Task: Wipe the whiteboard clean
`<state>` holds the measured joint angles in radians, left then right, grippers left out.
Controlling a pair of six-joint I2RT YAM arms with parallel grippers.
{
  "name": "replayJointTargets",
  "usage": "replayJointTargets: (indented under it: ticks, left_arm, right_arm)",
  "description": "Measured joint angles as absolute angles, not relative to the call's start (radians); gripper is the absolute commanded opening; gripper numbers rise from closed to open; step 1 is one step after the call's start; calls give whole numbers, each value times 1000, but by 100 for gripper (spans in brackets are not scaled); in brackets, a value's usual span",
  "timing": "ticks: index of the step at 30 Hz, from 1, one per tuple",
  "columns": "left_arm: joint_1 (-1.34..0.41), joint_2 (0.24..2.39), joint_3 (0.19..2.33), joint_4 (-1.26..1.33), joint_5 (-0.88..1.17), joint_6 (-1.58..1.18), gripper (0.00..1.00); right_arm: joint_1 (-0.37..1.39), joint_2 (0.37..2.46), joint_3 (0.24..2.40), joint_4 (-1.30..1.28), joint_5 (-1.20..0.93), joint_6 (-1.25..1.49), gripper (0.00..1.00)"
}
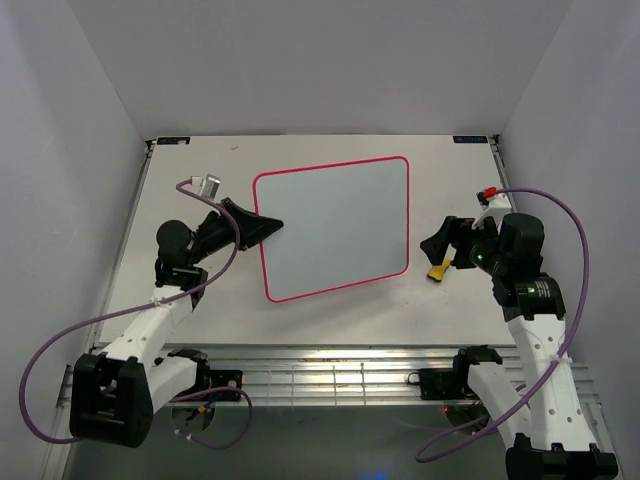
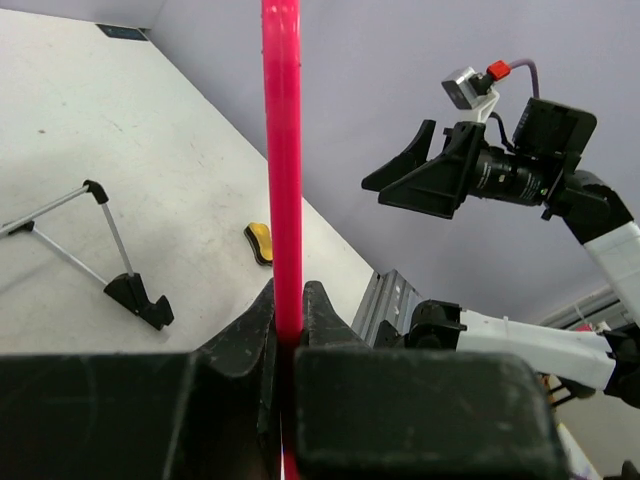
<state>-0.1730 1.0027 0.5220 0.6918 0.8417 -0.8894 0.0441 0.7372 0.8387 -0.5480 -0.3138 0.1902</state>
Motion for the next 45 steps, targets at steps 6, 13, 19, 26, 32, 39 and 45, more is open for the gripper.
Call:
replayJointTargets:
  ticks: [6,13,19,26,32,39,45]
  left_arm:
    - [-103,1179,553,962,962,-933,0]
    - [10,1395,601,1192,1044,-1073,0]
    - [36,1555,704,1233,1110,-1097,0]
    - [38,1720,850,1266,1166,-1112,0]
    - [45,1803,895,1266,1201,-1119,0]
    - [49,1857,966,1272,1213,-1131,0]
    - [51,1883,989,1280,1217,-1132,0]
  right_arm:
    - [44,694,869,-605,-358,165,90]
    - [44,666,869,-628,-409,149,90]
    - [44,661,869,-625,-453,149,90]
    - [44,648,869,-618,-482,147,90]
    - [44,648,870,-618,-486,144,90]
    - [44,648,870,-618,-494,144,90]
    - [44,648,871,-619,-498,142,90]
